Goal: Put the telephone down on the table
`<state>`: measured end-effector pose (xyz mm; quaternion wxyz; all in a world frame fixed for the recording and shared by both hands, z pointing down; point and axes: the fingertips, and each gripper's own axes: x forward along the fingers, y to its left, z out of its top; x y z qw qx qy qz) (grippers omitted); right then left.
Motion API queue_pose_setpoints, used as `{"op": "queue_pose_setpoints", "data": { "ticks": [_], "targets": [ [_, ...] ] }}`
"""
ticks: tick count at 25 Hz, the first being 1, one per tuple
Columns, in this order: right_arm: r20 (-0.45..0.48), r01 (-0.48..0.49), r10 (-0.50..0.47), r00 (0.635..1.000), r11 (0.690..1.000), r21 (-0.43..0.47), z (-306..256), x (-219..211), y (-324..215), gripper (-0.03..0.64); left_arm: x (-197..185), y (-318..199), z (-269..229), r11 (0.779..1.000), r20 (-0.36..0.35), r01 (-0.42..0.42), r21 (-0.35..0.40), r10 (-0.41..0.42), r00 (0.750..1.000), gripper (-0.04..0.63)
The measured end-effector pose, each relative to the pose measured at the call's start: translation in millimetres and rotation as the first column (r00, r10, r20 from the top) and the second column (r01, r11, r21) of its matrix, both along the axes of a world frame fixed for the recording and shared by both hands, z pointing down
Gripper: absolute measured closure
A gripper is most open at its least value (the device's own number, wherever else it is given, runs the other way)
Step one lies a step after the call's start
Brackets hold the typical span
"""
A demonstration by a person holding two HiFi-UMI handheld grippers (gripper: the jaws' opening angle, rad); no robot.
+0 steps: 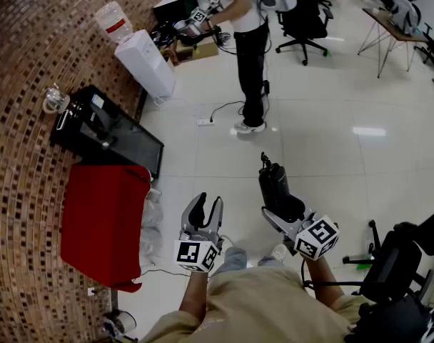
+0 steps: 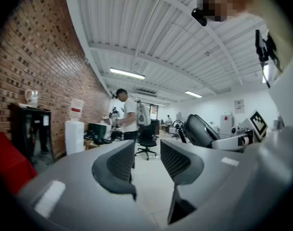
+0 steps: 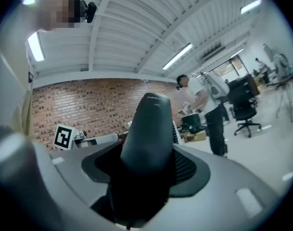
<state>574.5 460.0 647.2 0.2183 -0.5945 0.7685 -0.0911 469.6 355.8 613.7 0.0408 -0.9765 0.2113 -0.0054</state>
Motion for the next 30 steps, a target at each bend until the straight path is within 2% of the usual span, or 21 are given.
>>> {"op": "queue_pose_setpoints", "data": {
  "ticks": [3,5,6,10,14,16,22,25,27,30],
  "targets": [
    [0.006,0.119,-0.119,0.993,0.993,0.026,-2.1,-15.1,-45.6,0.327,-24.6,-31.0,-2.7,0.994,-0.026,0.105,0.021,-0.104,0.994,0.434],
    [0.005,0.213,-0.213,0.977,0.976,0.035,-30.6,-51.2,-96.3,0.327,-69.7,-71.8,-25.8,0.980,-0.058,0.196,0.015,-0.195,0.979,0.434],
    [-0.001,0.266,-0.266,0.964,0.964,0.028,-55.1,-80.9,-130.3,0.327,-104.7,-100.0,-45.9,0.968,-0.081,0.250,0.002,-0.249,0.965,0.434],
    [-0.025,0.462,-0.463,0.886,0.886,-0.034,-149.5,-230.4,-286.2,0.327,-273.7,-226.3,-126.8,0.894,-0.164,0.445,-0.053,-0.447,0.879,0.434],
    [-0.058,0.569,-0.572,0.818,0.820,-0.061,-145.6,-312.3,-358.8,0.327,-370.2,-266.2,-120.5,0.810,-0.201,0.582,-0.079,-0.584,0.786,0.434],
    [-0.064,0.599,-0.604,0.795,0.797,-0.079,-138.3,-361.8,-393.0,0.327,-421.1,-289.3,-107.9,0.785,-0.206,0.612,-0.097,-0.618,0.759,0.434],
    [-0.076,0.673,-0.683,0.727,0.730,-0.122,-117.0,-508.9,-495.1,0.327,-557.7,-380.8,-83.3,0.744,-0.218,0.655,-0.130,-0.666,0.714,0.434],
    [-0.084,0.706,-0.721,0.688,0.691,-0.151,-104.2,-555.0,-520.7,0.327,-600.9,-407.9,-83.1,0.715,-0.225,0.688,-0.126,-0.696,0.682,0.434],
    [-0.095,0.726,-0.744,0.662,0.667,-0.167,-99.7,-578.3,-535.3,0.327,-626.2,-419.3,-82.2,0.688,-0.233,0.713,-0.132,-0.721,0.653,0.434],
    [-0.097,0.739,-0.760,0.643,0.649,-0.179,-92.8,-607.5,-566.9,0.327,-663.1,-441.3,-68.8,0.654,-0.238,0.740,-0.155,-0.752,0.615,0.434]
  ]
}}
